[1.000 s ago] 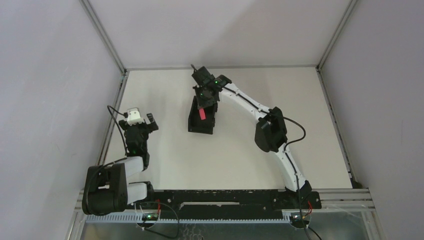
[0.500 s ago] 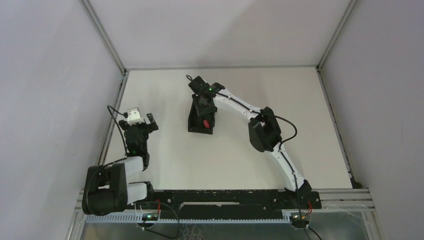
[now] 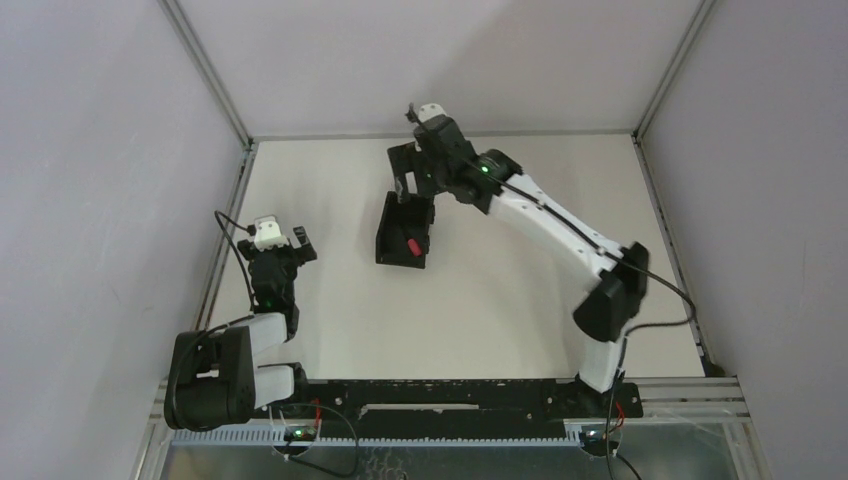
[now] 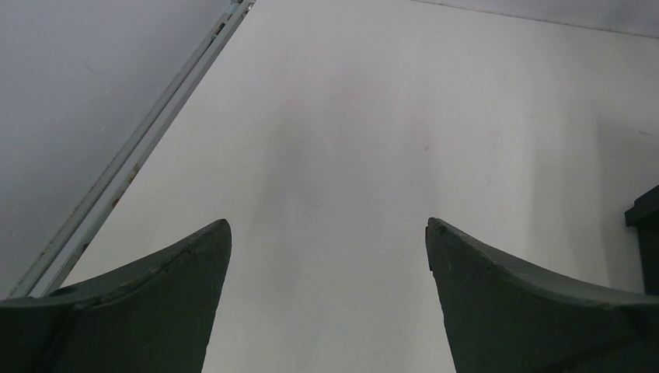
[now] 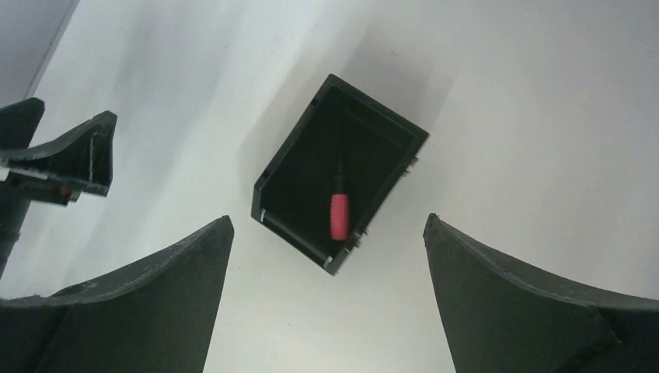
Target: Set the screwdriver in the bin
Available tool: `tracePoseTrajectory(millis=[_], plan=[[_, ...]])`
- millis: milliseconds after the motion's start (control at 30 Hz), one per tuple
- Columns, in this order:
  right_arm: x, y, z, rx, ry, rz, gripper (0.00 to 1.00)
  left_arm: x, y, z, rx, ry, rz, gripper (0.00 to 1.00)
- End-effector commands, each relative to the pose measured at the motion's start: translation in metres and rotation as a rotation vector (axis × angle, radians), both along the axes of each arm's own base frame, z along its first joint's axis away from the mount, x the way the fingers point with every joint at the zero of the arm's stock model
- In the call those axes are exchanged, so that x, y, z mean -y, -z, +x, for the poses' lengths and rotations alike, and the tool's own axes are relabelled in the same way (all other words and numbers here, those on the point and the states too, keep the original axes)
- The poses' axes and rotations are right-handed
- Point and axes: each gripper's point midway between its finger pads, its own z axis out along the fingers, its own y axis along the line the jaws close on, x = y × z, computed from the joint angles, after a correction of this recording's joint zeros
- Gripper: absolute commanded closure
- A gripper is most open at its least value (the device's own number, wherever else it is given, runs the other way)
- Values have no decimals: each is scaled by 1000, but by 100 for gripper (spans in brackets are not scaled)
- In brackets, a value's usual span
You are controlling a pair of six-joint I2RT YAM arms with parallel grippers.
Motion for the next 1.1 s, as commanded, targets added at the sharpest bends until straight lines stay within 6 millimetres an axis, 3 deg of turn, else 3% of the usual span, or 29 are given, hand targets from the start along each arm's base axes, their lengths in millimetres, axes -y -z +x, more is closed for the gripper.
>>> tracePoseTrajectory(millis=[0, 100, 133, 267, 600, 733, 867, 1067], plan=[[19, -38, -16, 158, -22, 41, 0, -1, -26, 12, 68, -5, 18, 0], [38, -37, -38, 192, -55, 68, 0, -1, -26, 12, 69, -5, 19, 0], [43, -46, -43, 217, -61, 98, 0, -1, -26, 12, 70, -5, 18, 0], [80, -31, -70, 214, -63, 169, 0, -1, -26, 12, 69, -5, 19, 0], [172, 72, -107, 42, 134, 164, 0, -1, -26, 12, 70, -5, 19, 0], [202, 105, -115, 17, 232, 167, 0, -1, -26, 12, 68, -5, 19, 0], [218, 122, -122, 3, 274, 167, 0, -1, -27, 12, 70, -5, 20, 0], [225, 128, -122, 15, 294, 155, 0, -1, -27, 12, 70, -5, 19, 0]])
